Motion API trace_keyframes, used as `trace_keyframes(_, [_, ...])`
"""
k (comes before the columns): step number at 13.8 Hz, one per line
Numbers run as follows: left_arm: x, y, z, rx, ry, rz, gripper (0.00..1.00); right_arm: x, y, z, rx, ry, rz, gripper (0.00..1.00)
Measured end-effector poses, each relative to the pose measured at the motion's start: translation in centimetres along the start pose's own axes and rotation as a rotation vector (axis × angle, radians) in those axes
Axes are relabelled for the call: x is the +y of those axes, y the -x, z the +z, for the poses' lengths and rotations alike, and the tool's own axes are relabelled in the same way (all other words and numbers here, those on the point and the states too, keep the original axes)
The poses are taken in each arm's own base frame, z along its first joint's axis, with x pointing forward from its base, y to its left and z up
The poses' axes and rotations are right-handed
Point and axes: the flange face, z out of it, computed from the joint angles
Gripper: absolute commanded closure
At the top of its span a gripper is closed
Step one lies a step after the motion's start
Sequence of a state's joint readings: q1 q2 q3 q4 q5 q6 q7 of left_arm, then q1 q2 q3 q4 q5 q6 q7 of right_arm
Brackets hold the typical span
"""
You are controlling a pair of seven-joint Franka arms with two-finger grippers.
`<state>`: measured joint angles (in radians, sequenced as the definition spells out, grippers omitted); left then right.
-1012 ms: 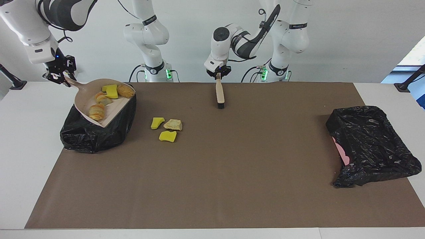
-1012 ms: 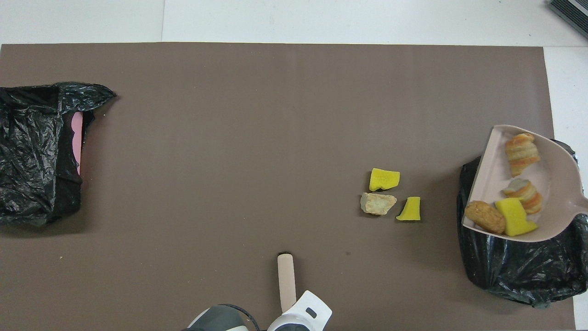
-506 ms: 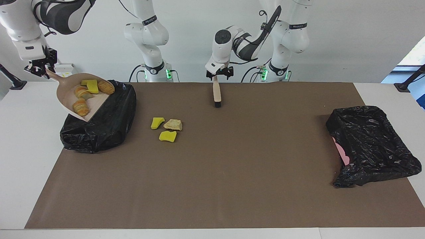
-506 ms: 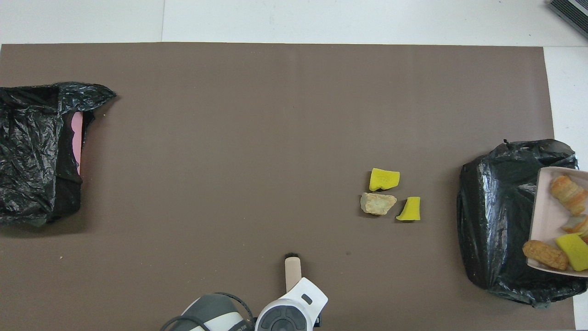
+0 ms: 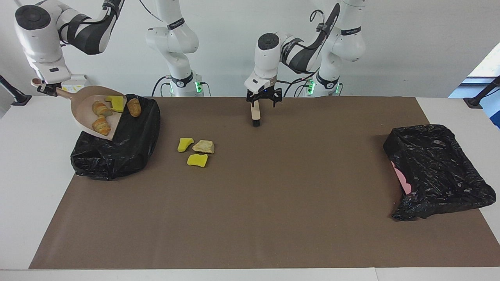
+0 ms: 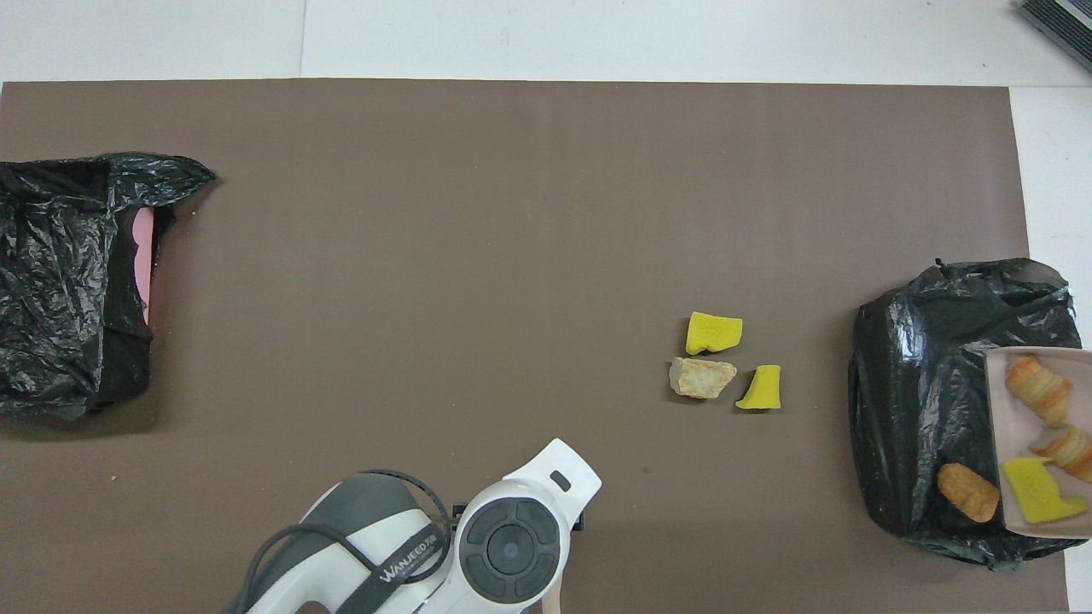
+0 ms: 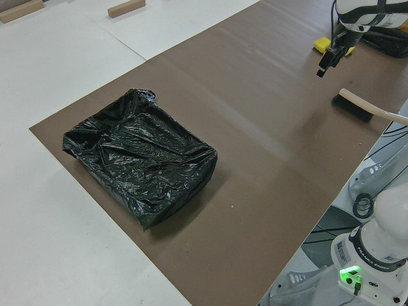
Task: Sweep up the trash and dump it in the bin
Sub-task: 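Carry the dustpan to the black bag with the right gripper, then tip the dustpan over the bag with the right gripper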
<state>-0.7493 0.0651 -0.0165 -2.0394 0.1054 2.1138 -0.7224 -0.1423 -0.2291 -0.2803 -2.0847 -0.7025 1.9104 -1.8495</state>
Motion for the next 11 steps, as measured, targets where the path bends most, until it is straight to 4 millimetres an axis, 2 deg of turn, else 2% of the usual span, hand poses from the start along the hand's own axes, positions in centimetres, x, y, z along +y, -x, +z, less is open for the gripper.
trace_keyframes(2, [-2.6, -4.5, -2.4, 0.052, 0.013, 0.016, 0.00, 0.5, -0.5, -1.1, -0.046, 0.010, -0.032, 1.00])
trace_keyframes(4, [-6.8, -7.7, -5.6, 0.058, 0.002, 0.060, 0.00, 0.6, -0.6, -2.1, -0.079, 0.020, -0.065, 1.00])
trace_keyframes(5, [-9.5, -8.6, -7.7, 0.048, -0.012, 0.094, 0.00, 0.3, -0.3, -2.9, -0.096, 0.031, -0.084, 1.00])
trace_keyframes(8, [-16.3, -8.7, -13.0, 0.038, -0.030, 0.175, 0.00, -1.1, 1.8, -6.0, -0.124, 0.063, -0.084, 1.00])
trace_keyframes(10, [-20.6, -7.8, -16.5, 0.045, -0.031, 0.185, 0.00, -2.0, 3.0, -9.5, -0.134, 0.090, -0.040, 1.00])
trace_keyframes(11, [-22.4, -7.3, -18.3, 0.043, -0.023, 0.172, 0.00, -2.4, 2.9, -11.5, -0.115, 0.094, 0.004, 1.00])
